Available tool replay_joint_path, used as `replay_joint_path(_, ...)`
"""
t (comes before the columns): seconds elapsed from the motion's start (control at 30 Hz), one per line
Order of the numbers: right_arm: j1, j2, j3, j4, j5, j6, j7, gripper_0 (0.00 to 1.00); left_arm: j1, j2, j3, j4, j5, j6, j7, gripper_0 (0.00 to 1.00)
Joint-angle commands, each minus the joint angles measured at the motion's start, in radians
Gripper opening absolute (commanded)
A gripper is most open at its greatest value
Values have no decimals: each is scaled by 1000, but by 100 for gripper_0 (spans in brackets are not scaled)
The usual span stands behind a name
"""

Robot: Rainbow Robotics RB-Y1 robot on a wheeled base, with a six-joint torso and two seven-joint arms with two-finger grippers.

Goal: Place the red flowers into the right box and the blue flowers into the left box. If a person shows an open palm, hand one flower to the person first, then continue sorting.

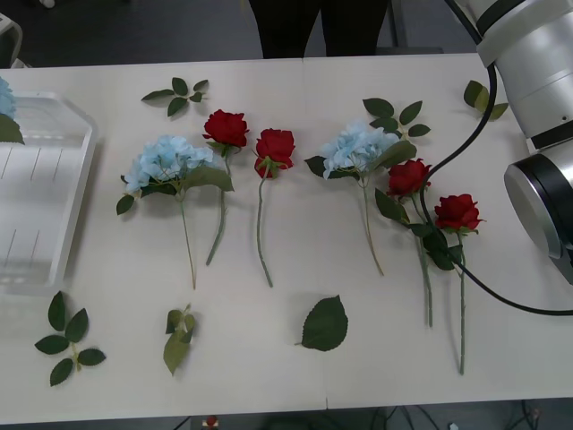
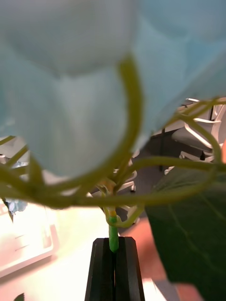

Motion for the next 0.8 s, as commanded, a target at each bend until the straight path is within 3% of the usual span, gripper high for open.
replay_joint_path(0.03,-69,-21,-16,-11,2,-14,50,0,-44,43,21,-3,-10,-12,-34,0)
replay_joint_path(0.43,-69,-23,-21,-11,-18,-14,72,0,-44,43,21,-3,-10,-12,-34,0)
replay_joint_path(0.5,-69,-23,-21,-11,-22,-14,78,44,-44,43,21,-3,-10,-12,-34,0)
replay_joint_path(0.57,-69,-21,-21,-11,-38,-12,81,80,-44,43,21,-3,-10,-12,-34,0)
replay_joint_path(0.63,-69,-21,-21,-11,-61,-6,87,97,-44,43,21,-3,-10,-12,-34,0)
replay_joint_path(0.67,-69,-23,-23,-11,-78,11,87,100,-44,43,21,-3,-10,-12,-34,0)
replay_joint_path(0.8,-69,-23,-53,-10,-87,83,84,100,-44,43,21,-3,-10,-12,-34,0)
